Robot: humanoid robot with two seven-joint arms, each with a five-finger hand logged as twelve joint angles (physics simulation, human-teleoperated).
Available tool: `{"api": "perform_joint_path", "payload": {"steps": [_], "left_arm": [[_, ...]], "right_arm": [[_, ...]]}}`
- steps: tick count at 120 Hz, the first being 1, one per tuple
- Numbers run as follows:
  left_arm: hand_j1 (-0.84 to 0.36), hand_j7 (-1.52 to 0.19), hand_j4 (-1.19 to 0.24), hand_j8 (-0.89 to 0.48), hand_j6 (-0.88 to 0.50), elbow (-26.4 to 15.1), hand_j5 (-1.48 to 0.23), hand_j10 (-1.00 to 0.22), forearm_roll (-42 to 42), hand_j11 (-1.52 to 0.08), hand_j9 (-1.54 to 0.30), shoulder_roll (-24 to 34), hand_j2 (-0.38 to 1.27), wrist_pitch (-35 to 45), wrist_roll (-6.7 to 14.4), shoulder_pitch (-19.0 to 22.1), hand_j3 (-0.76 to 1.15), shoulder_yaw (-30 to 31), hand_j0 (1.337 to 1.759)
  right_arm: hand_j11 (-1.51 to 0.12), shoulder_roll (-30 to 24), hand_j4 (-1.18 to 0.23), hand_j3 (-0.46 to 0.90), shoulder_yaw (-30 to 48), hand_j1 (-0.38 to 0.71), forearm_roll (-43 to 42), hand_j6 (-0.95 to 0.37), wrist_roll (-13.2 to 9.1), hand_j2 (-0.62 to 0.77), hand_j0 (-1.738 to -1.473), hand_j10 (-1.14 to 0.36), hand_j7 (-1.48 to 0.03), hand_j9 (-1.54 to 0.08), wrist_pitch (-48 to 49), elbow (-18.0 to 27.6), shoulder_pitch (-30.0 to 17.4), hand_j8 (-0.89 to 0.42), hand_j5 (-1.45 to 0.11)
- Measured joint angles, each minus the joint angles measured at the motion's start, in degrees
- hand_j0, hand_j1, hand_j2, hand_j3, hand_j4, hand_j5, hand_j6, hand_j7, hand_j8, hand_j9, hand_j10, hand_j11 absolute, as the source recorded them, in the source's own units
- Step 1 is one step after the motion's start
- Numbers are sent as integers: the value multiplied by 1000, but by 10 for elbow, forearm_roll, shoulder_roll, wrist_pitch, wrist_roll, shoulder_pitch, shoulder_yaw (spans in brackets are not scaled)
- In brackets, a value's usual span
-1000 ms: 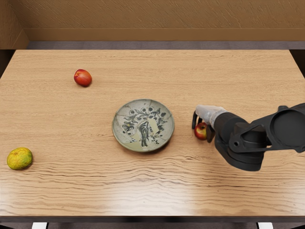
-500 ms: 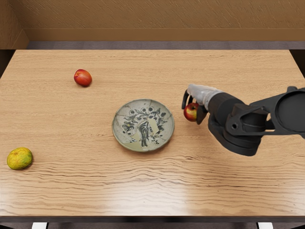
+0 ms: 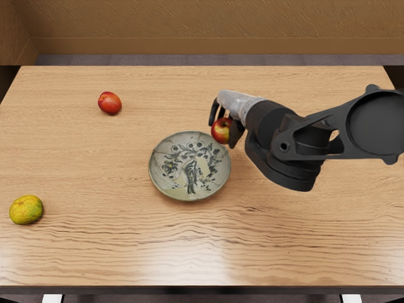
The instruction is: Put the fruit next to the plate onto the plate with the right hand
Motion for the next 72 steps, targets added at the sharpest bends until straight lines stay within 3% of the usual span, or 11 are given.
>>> {"api": "perform_joint_path", "payload": {"steps": [72], "left_arm": [[349, 0, 0, 0, 0, 0, 0, 0, 0, 0, 0, 0, 0, 0, 0, 1, 0, 0, 1658]], "right_arm": [[-857, 87, -622, 0, 22, 288, 54, -440, 0, 226, -1657, -629, -835, -854, 0, -20, 38, -469, -858]]}}
